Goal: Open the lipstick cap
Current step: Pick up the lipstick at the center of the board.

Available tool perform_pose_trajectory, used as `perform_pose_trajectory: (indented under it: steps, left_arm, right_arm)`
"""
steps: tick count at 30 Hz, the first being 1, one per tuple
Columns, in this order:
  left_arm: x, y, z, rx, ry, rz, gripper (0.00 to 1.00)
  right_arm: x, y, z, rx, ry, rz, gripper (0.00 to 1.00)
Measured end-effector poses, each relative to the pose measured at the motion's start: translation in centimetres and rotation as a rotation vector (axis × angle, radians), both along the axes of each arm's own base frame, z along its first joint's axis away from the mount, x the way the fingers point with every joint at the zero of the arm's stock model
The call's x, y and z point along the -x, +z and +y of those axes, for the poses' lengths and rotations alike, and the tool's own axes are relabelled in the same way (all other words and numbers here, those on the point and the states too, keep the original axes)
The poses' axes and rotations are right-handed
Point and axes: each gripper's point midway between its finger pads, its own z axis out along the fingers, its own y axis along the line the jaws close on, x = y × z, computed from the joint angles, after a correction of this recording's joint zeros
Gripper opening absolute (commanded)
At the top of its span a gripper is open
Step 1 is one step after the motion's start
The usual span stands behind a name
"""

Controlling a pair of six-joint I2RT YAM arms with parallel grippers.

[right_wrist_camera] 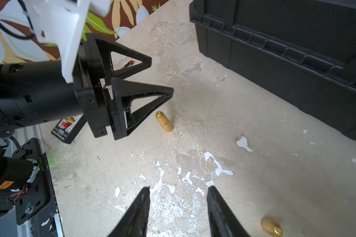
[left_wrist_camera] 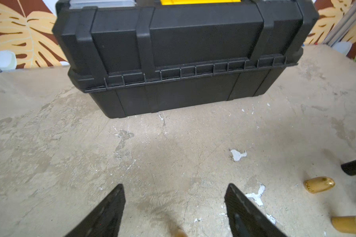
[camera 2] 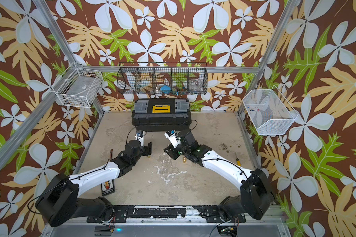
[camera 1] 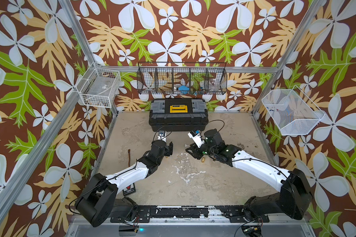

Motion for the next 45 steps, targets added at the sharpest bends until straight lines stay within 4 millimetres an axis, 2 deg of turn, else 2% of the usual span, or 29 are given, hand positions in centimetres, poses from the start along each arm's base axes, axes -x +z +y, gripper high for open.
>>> perform_pose_trajectory:
  steps: [6,10,15,21,27,33,45]
  left_arm:
    - [-0.3,-0.6,3.8,0.140,0.090,0.040,0.78]
    - [0.0,-1.6,5.7,0.228,0.145,0.081,0.78]
    - [0.5,-1.4,5.5,0.270,0.134,0.087,0.79]
    - [0.9,-1.0,6.2,0.266,0.158,0.065,0.81]
    - [1.0,-0.6,7.8,0.229,0.233,0.037,0.82]
    - [1.1,-0.1,8.8,0.212,0.279,0.016,0.82]
    - [1.1,0.2,9.2,0.206,0.299,0.000,0.82]
  right_arm:
    - [-0.9,-2.6,4.5,0.070,0.054,-0.010,0.48]
    - [-2.7,-4.6,6.5,0.106,0.052,-0.019,0.48]
    - [-4.1,-6.6,8.3,0.130,0.063,-0.012,0.49]
    - [-4.1,-8.0,10.4,0.148,0.090,-0.010,0.50]
    - [-4.6,-9.0,11.9,0.173,0.089,-0.024,0.49]
    - [-5.6,-10.2,12.3,0.219,0.070,-0.027,0.44]
    - [-4.9,-11.7,12.9,0.254,0.099,0.003,0.32]
